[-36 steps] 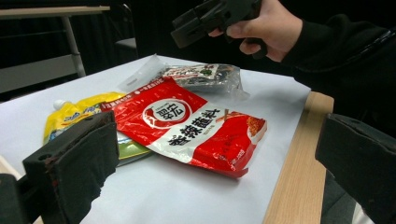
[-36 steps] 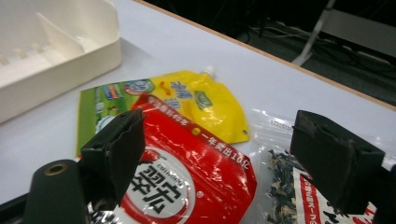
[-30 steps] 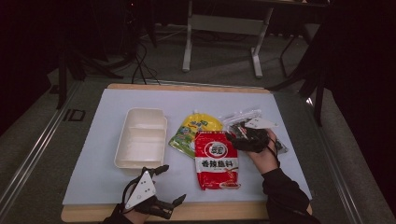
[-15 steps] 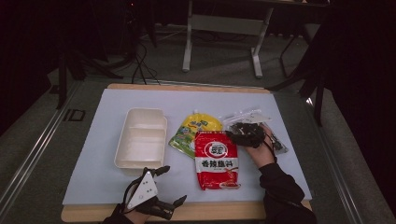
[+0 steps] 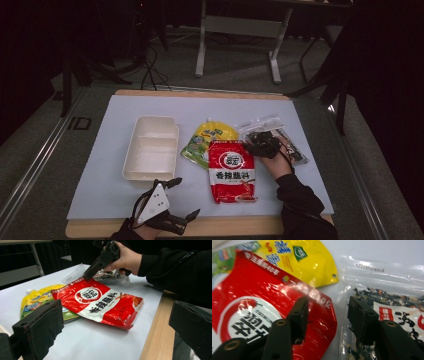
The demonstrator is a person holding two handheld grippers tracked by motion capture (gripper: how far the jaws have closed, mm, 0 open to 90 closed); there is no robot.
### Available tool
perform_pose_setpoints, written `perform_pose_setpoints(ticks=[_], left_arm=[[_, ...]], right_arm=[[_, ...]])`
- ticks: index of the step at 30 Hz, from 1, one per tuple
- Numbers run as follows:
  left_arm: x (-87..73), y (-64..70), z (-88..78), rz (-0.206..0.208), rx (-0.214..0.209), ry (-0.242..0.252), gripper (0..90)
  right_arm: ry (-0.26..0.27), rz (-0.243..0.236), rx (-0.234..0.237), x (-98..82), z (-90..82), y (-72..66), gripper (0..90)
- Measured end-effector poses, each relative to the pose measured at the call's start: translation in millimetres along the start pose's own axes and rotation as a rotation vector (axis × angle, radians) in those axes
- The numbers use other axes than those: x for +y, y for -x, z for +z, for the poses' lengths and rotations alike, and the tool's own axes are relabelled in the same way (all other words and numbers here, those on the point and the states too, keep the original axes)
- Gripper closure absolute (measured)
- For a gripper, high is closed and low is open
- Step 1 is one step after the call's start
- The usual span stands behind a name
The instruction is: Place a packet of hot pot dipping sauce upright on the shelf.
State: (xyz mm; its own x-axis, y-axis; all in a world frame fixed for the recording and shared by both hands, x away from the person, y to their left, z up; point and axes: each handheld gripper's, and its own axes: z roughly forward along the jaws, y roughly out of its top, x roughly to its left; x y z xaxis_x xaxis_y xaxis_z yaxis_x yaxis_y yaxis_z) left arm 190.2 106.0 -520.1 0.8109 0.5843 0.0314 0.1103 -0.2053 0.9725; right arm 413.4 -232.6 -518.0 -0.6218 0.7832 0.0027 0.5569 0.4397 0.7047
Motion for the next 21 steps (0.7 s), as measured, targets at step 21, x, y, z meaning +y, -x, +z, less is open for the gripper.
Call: perform_pose_setpoints(ticks=[21], left_arm=[[0.5,-0.2,0.6,-0.006,0.005,-0.01,0.7]], right_arm=[[-0.046,-0.042,-0.005,5.7,-13.8,-0.4,89.7]])
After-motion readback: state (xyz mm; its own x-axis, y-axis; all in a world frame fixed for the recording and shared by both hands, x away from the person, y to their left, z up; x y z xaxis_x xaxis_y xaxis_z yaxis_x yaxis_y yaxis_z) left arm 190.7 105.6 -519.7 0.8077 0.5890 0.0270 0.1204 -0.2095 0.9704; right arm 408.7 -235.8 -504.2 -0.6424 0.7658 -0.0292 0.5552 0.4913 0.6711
